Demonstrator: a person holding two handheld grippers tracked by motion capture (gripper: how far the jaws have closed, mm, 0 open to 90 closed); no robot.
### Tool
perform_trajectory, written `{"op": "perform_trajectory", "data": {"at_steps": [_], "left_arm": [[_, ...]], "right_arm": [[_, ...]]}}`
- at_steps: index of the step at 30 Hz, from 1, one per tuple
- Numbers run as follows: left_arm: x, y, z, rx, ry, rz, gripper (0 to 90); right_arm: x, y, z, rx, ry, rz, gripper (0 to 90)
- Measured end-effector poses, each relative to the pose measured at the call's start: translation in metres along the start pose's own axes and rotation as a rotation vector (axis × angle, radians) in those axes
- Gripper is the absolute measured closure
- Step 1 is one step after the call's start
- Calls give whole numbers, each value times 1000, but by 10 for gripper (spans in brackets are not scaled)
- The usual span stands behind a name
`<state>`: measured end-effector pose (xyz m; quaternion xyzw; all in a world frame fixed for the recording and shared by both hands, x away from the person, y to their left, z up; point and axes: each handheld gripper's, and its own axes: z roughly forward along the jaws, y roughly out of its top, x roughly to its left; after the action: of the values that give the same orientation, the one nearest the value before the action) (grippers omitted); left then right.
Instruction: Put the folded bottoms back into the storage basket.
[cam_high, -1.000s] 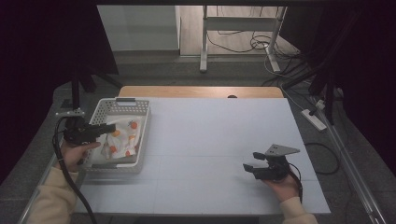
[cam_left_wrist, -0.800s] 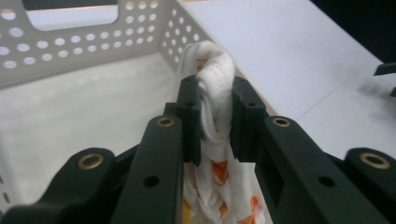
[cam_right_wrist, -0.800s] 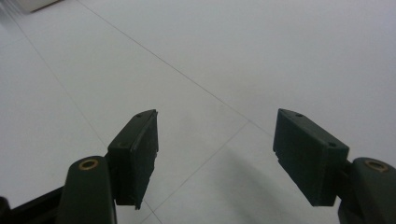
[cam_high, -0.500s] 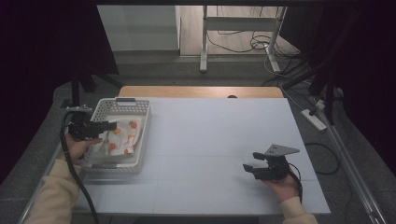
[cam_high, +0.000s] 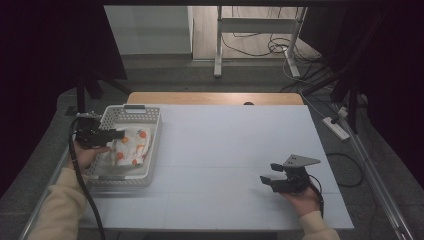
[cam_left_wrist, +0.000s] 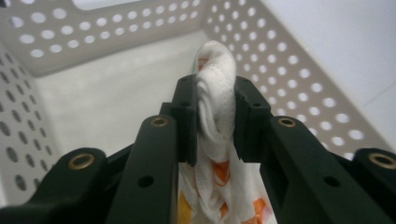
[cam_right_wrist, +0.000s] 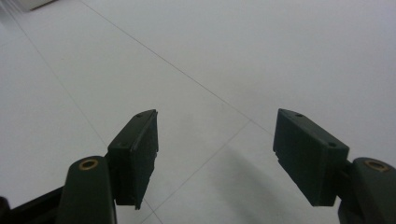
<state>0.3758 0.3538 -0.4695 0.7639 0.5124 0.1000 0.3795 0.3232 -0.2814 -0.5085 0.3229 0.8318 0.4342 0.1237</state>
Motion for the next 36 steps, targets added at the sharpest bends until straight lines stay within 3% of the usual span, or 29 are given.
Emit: {"op": "perform_trajectory", "data": {"at_steps": [4,12,15,18,30,36], "left_arm": [[0,2,3,11,19,2,707],[4,2,10,29,17,-19,646],[5,2,11,32,30,-26,575],[6,3,9,17,84,-33,365],[2,6,-5,-62,124,-20,240],[-3,6,-6,-68,95,-8,250]], "right_arm": [[0,0,0,1,0,-1,311],[0,0,0,1,0,0,311],[0,0,0,1,0,1,311],[0,0,0,1,0,0,311],[0,0,0,0,1,0,311],[0,0,0,-1,1,2,311]]}}
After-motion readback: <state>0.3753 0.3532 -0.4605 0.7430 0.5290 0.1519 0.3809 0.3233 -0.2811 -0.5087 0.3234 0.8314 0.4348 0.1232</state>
